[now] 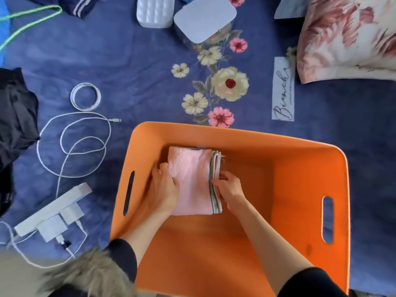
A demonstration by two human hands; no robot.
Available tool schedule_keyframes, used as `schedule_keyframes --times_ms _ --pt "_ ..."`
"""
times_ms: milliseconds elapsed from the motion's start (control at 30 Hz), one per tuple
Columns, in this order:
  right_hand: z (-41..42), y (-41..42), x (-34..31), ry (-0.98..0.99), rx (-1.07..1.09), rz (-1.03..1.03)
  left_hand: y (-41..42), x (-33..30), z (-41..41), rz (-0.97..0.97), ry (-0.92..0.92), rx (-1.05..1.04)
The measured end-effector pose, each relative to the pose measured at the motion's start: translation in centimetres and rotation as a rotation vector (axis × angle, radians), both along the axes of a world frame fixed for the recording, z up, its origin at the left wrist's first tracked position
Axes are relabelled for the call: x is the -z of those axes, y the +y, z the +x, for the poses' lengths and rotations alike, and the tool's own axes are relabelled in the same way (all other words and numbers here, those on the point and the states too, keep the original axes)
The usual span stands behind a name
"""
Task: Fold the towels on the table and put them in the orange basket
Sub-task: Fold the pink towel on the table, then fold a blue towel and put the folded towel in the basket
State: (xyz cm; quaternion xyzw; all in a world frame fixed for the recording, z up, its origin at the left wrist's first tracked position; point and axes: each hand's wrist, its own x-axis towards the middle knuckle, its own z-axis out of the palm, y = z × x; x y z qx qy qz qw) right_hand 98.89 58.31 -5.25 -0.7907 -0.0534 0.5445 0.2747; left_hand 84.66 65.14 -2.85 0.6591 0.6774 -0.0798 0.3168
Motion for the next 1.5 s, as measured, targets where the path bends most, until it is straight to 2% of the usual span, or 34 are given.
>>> schedule_keyframes --times_ms 133,233,300,333,400,467,533,767,933,1033,1167,1300,1500 --pt "0.1 0.8 0.6 0.040 -0.007 0.012 0.6 0.1 0.1 0.172 -0.076 0.041" --pt "0.1 0.4 1.0 -0.010 -0.103 0.032 0.3 1.1 -0.9 0.278 -0.002 0.300" --pt "-0.3 -0.2 0.7 -0.245 -0.207 0.042 -0.4 1.4 -1.4 0.251 0.079 0.585" --pt "-0.7 -0.7 0.4 -0.435 -0.305 0.066 -0.6 1.4 -1.3 0.194 0.130 0.712" --pt "-1.3 -1.7 0.4 -0.790 -0.649 0.199 -0.7 1.6 -1.1 0.058 0.216 0.844" --pt "-1.7 -2.1 0.8 -0.944 -1.034 0.297 -0.1 1.7 -0.5 -0.018 0.313 0.895" --pt "-1.2 -1.9 1.7 -0.939 -1.224 0.298 0.7 2.1 -0.1 -0.036 0.365 0.917" --pt "1.2 -0.5 4.0 -0.818 -1.539 0.050 1.9 4.5 -0.2 -0.084 0.375 0.952" --pt "1.0 -0.5 3.7 -0.798 -1.529 0.039 2.1 3.9 0.2 -0.109 0.403 0.956" --pt "0.8 -0.7 1.9 -0.702 -1.391 0.106 1.8 2.2 0.8 -0.166 0.397 0.919" --pt "1.4 -2.3 -2.6 -0.632 -1.198 0.113 0.4 -1.3 1.2 -0.205 0.275 0.871" --pt "3.0 -5.3 -9.2 -0.701 -1.065 0.157 -1.7 -6.4 2.1 -0.128 0.113 0.818" --pt "5.5 -10.5 -20.0 -0.866 -0.744 0.164 -4.5 -16.2 4.9 0.026 -0.156 0.772"
